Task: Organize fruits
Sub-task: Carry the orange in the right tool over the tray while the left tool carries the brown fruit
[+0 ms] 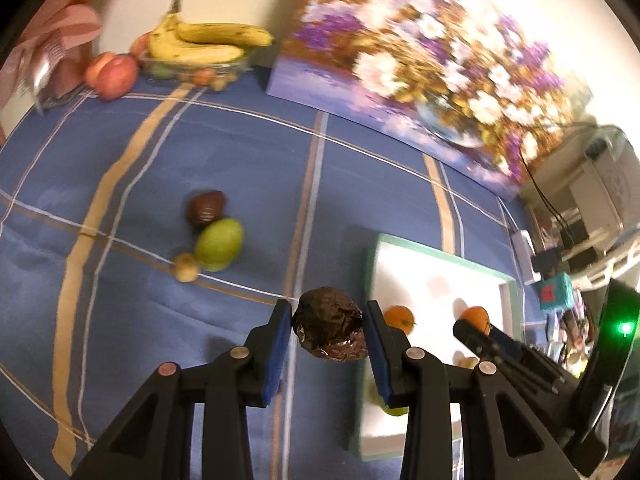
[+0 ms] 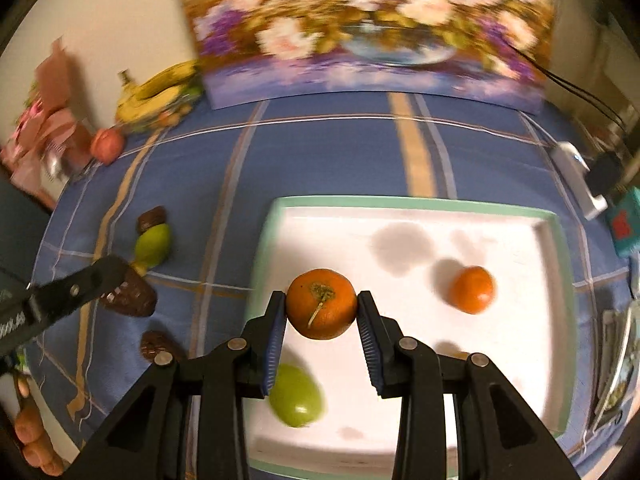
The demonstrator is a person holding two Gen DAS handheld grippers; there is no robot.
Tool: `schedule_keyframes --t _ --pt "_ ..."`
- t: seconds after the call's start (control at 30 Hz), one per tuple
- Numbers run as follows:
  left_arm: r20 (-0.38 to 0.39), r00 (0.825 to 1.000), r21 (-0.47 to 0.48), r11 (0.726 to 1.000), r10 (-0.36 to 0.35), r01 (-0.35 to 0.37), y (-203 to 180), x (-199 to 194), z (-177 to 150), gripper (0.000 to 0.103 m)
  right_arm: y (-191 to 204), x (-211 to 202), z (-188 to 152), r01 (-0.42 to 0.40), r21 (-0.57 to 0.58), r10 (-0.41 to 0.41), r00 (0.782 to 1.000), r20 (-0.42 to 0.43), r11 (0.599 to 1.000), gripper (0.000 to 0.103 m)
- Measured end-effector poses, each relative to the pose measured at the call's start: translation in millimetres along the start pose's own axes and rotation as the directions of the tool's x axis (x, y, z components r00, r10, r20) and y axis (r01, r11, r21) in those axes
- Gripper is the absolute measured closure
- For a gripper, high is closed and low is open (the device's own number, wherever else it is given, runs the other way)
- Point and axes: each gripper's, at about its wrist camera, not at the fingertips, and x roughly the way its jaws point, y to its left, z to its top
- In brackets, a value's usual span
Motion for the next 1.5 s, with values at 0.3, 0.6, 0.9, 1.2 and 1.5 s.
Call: schedule_keyframes --t 0.3,0.6,0.9,1.2,1.5 --pt "-0.035 0.999 0.144 0.99 0.001 0.004 -58 14 -15 0.064 -60 -15 0 0.048 0.118 -0.051 0.999 0.018 0.992 0.066" --pt "-0.076 0.997 0.255 0.967 0.002 0.018 -104 33 -31 0.064 -92 -25 0 0.093 0.168 -0.1 0.994 0.036 0.981 0.066" --pt "-0.097 0.995 0.298 0.954 -0.005 0.034 -127 49 -39 0.064 -111 -34 -2 0.124 0.193 -0.136 0.989 0.051 0.973 0.066" --pt "-0.13 0.992 0.304 0.952 0.003 0.037 -134 66 -44 0.064 -116 -30 -3 0.125 0.197 -0.135 0.99 0.039 0.972 0.066" --pt "-0.146 0.989 0.307 0.951 0.012 0.034 -134 76 -47 0.064 -119 -24 -5 0.12 0.201 -0.128 0.991 0.026 0.972 0.066"
